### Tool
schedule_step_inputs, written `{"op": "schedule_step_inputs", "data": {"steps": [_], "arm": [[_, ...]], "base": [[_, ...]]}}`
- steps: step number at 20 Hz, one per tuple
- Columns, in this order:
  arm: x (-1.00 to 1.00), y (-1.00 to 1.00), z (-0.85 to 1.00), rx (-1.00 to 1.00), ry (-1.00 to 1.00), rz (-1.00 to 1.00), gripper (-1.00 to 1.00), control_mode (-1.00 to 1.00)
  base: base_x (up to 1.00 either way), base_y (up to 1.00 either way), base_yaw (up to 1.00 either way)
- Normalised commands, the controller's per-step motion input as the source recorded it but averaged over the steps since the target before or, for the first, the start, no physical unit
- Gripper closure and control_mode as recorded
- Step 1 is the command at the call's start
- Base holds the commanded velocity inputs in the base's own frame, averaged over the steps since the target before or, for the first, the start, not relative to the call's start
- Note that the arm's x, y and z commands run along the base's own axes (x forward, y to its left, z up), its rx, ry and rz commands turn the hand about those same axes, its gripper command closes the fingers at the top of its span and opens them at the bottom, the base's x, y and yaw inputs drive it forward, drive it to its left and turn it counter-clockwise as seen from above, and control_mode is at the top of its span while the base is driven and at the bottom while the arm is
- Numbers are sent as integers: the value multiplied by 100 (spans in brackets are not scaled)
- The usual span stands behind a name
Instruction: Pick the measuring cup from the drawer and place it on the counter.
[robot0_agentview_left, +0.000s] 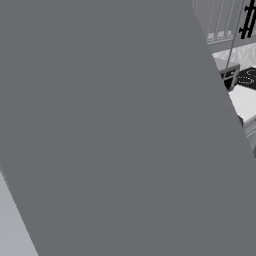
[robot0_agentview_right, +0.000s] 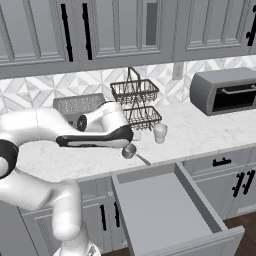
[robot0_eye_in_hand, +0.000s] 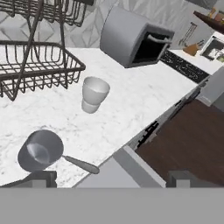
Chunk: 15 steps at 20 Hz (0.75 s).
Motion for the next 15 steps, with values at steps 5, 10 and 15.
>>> {"op": "schedule_step_inputs", "data": {"steps": [5,10,15], "arm": [[-82,7,58,42,-31,-25,-100,-100],[-58,1,43,41,-26,-8,-100,-100],[-41,-12,56,43,-17,0,-100,-100]], "base": [[0,0,0],[0,0,0],[0,0,0]]}}
